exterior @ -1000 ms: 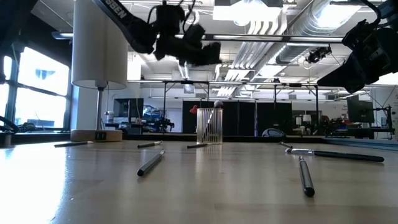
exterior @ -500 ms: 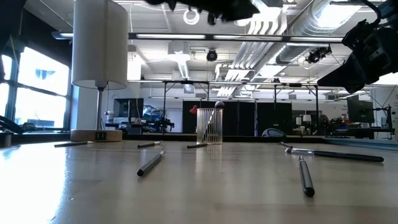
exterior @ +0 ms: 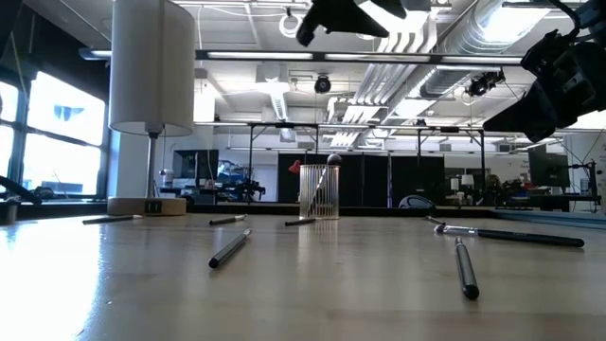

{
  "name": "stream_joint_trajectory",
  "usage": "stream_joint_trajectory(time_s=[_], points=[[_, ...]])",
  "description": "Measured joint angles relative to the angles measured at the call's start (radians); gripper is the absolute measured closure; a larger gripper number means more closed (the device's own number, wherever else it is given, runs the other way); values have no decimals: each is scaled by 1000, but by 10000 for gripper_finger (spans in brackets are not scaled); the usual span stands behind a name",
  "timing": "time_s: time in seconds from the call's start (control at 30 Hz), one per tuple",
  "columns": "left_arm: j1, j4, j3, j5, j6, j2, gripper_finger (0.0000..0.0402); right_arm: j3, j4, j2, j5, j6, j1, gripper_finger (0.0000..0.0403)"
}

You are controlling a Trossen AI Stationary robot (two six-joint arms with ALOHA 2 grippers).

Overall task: Sort items
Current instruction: Put the dual eyebrow brush into the glass

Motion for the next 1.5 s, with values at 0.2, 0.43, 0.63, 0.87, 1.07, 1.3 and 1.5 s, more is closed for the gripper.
stream_joint_trajectory(time_s=[0.2, 0.43, 0.63, 0.87, 1.07, 1.3, 1.5], points=[[-96, -237, 2, -2, -347, 21, 296, 0, 0, 0, 1, 0, 0, 391], [-148, -391, 2, 155, -477, 47, 387, 0, 21, 1, 13, 0, 0, 391], [-143, -502, 2, 419, -340, 106, 393, 0, 62, 7, 34, 1, 0, 391], [-153, -523, -2, 494, -182, 223, 400, 0, 123, 13, 32, 67, 0, 391], [-160, -463, -86, 383, -106, 226, 401, 0, 243, 28, -7, 170, -1, 394], [-158, -270, -411, 337, -92, 29, 401, 24, 473, 280, 42, 152, 22, 402], [-158, 15, -742, 307, -91, -214, 401, 205, 487, 669, 143, 158, 36, 402]])
